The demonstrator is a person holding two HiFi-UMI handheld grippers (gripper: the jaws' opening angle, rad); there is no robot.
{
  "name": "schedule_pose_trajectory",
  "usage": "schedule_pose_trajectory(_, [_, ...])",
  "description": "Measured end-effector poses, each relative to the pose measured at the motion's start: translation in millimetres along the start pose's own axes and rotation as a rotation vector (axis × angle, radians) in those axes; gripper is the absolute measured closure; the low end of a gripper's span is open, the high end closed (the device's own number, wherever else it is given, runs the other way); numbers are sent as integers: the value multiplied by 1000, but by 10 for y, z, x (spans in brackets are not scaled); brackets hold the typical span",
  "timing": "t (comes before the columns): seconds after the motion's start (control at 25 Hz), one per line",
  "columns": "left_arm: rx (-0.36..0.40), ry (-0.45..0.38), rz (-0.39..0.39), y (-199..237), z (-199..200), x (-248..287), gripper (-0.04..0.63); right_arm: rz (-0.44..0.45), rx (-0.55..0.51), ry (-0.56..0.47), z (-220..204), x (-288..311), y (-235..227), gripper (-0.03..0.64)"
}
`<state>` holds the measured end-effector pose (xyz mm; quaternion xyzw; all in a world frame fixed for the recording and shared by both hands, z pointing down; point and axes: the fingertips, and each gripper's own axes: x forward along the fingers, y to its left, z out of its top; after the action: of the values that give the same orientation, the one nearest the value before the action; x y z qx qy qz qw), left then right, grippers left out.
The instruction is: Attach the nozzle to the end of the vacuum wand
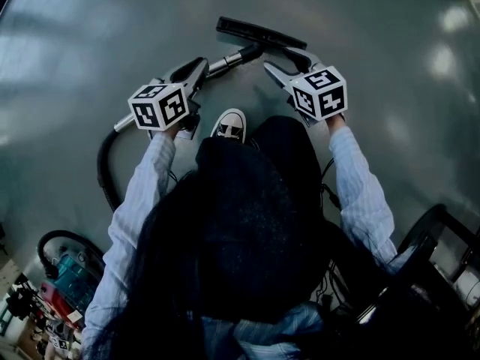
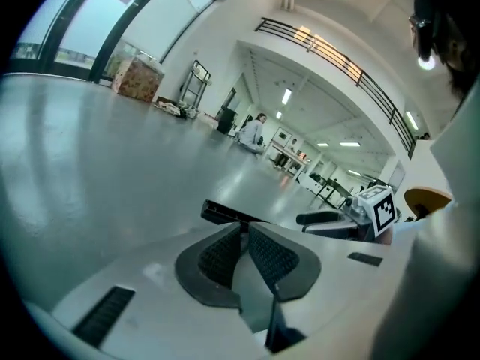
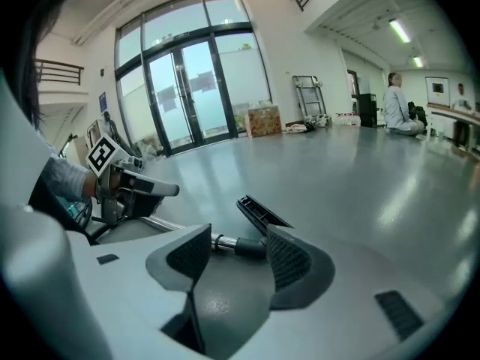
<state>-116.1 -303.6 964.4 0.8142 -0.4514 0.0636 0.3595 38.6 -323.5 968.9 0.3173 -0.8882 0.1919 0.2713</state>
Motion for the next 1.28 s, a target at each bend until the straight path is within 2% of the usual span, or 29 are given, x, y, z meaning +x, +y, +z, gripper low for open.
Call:
schedule_pose_trajectory(0.08, [-1,-23,-6,-50,87,-53,566,-9,19,-19,6,3,45,422])
schedule_pose_trajectory(0.12, [10,-28,-9,-81,114,-76,571,-21,33,-34,7,4,44,477])
schedule_pose_trajectory(0.2, [55,-27,-6,-122,152,-122,577,-44,74,-67,13,30,15,584])
schedule_pose_trajectory(0.24, [87,-18,-1,-123,164,-141,580,-50,93,-78,18,65,3,592])
schedule_pose_trajectory(0.4, [197,97,7,-78,82,-172,589,-90,133,-62,-1,208,-45,598])
schedule_pose_trajectory(0.52, [203,181,4,-140,76,-286,589,-88,148,-41,56,151,76,600])
schedule_pose_trajectory(0.64, [184,226,29,-211,215,-398,589,-94,172,-39,144,-4,249,598])
schedule_pose_trajectory(0.84, [171,231,30,-542,556,-361,589,-155,273,12,131,-448,335,600])
schedule_pose_trajectory(1.04, [159,209,18,-996,969,-567,589,-165,352,28,402,-1020,587,598])
schedule_pose_trajectory(1.28, [187,249,-25,-1866,1462,-1444,589,-174,319,102,984,-2042,993,600])
